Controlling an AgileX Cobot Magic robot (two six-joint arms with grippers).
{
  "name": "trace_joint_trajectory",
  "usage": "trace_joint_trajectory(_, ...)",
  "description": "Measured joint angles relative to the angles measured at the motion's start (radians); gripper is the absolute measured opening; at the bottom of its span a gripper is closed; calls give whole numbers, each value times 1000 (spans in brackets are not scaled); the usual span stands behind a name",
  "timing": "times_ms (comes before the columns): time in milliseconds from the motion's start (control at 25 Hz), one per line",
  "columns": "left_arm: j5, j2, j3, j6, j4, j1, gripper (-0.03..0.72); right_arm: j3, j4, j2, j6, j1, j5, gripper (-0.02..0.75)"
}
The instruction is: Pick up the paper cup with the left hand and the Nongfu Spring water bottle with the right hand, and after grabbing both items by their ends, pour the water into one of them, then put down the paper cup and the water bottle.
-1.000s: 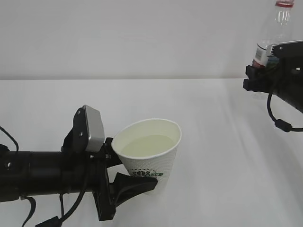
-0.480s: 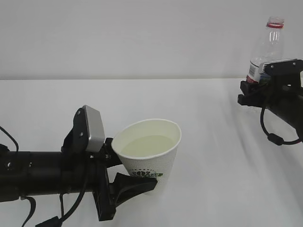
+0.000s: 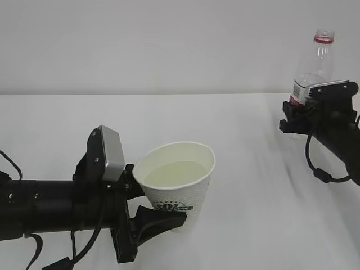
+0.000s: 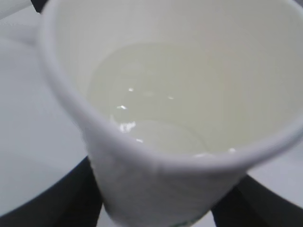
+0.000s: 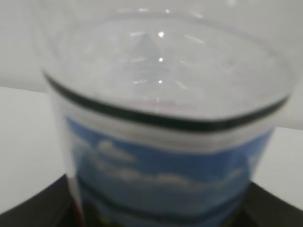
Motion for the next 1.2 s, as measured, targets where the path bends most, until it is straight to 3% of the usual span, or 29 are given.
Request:
trace_joint_trajectory(520,2,0,0,0,0,0,470,2,-2,35,-1,0,-87,442)
trace_joint_trajectory(840,7,0,0,0,0,0,470,13,-2,35,-1,0,-113,624)
trace_joint_trajectory(1200,17,0,0,0,0,0,470,13,6,35,-1,0,-129,643)
